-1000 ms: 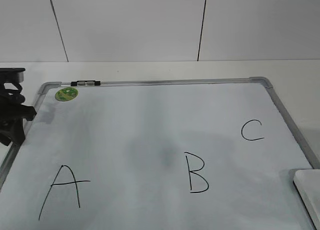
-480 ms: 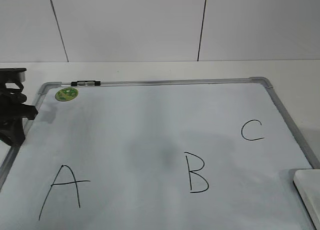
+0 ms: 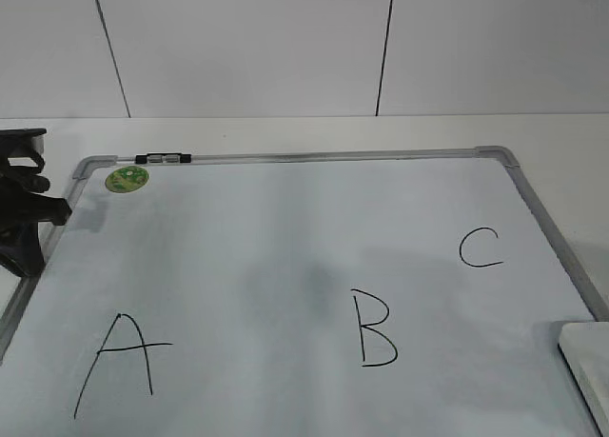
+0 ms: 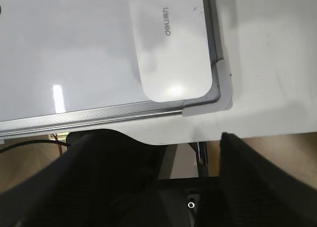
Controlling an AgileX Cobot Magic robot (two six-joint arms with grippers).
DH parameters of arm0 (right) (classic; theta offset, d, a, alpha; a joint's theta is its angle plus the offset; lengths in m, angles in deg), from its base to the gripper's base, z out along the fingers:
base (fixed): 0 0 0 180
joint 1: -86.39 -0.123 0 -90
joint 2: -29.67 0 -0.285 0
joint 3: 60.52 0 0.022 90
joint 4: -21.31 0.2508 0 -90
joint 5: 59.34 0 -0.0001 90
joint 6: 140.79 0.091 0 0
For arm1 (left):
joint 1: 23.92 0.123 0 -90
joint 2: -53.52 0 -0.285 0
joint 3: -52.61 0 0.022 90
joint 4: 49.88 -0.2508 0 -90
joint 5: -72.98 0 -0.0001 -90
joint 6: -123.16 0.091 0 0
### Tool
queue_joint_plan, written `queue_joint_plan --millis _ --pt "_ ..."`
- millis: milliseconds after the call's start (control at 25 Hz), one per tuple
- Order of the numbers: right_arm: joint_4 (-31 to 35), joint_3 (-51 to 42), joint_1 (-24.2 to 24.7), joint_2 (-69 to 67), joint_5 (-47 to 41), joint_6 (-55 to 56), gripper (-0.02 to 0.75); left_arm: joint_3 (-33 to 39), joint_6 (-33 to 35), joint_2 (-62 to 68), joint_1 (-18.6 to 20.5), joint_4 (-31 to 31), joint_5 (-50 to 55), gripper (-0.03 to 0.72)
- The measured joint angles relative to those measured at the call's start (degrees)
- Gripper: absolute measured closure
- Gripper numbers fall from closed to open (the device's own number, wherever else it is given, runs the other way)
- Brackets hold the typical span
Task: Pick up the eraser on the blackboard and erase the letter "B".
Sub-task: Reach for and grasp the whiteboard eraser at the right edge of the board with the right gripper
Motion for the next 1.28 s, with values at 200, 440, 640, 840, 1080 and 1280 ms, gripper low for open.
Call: queue_joint_plan --millis 200,440,640,840,1080,1280 --pt "-0.14 0.05 0.0 -6.08 0.0 0.63 0.113 0.0 0.0 0.0 0.0 0.0 0.1 0.654" --pt "-1.28 0.14 0.0 -15.04 1.91 0.63 0.111 -0.06 -0.03 0.0 0.0 0.0 0.1 0.654" --pt "-2.92 2.41 0.0 -22.3 5.28 0.63 0.111 -0.06 -0.03 0.0 0.0 0.0 0.2 0.654" --pt "-3.15 5.92 0.0 -27.82 10.16 0.29 0.111 -0.06 -0.03 0.0 0.0 0.0 0.2 0.654" --pt "-5.76 6.7 0.0 -32.97 11.95 -0.39 0.111 -0.06 -0.03 0.0 0.0 0.0 0.2 0.654" --pt "-5.76 6.7 0.0 -33.68 13.81 -0.98 0.112 -0.06 -0.03 0.0 0.0 -0.12 0.2 0.654"
